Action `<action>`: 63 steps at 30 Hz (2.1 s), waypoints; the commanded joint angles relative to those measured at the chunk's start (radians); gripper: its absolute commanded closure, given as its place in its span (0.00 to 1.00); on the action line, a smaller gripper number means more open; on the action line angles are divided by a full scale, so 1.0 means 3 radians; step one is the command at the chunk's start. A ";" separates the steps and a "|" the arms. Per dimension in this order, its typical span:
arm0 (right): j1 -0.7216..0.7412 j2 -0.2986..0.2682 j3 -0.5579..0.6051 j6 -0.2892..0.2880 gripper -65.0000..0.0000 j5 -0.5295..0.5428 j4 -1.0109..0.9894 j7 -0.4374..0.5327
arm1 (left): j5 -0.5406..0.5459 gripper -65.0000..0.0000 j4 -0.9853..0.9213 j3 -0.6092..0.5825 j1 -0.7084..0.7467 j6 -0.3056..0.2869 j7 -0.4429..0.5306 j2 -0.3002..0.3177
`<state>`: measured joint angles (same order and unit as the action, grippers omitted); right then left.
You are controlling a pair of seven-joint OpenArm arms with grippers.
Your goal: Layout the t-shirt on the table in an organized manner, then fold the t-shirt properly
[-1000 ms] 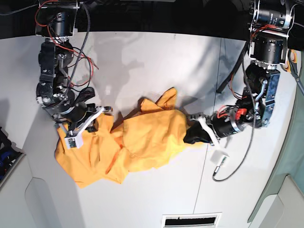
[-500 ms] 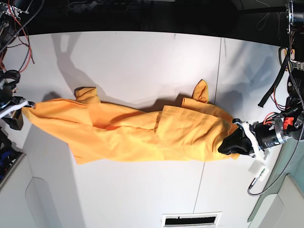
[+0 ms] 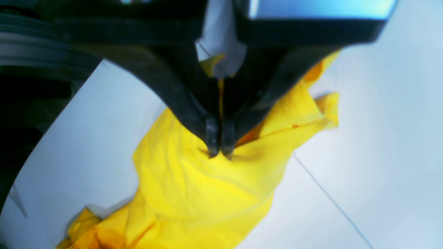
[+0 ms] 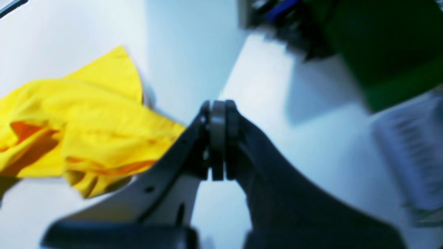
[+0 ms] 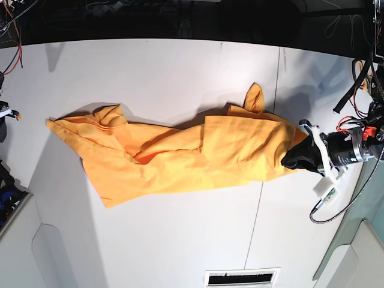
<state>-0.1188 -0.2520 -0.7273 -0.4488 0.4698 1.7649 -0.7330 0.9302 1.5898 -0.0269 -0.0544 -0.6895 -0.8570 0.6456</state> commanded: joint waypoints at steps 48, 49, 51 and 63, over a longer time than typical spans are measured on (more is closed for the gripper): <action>0.0146 -0.0034 0.0310 -0.0003 0.52 0.0186 -0.1364 0.0362 | -0.0736 0.96 0.0019 0.0738 0.0791 0.0079 0.0849 -0.0994; 0.0146 -0.0031 0.0313 -0.0003 0.52 0.0226 -0.1364 0.0362 | -0.0736 1.00 0.0019 0.0738 0.0792 0.0078 0.0844 -0.1002; 0.0156 0.0013 0.0317 -0.0004 0.52 0.0256 -0.1364 0.0367 | -0.0720 1.00 0.0020 0.0744 0.0791 0.0079 0.0778 -0.0983; 0.0233 0.0407 0.0308 -0.0252 0.52 0.0579 -0.1166 0.0359 | -0.0069 1.00 0.0460 0.1282 0.0792 0.0037 0.0348 -0.0559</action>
<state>-0.0635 -0.1169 -0.6296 -0.5129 0.6247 1.3956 -0.6514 0.8841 1.7100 0.3492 0.1913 -0.6666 -0.7715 0.4652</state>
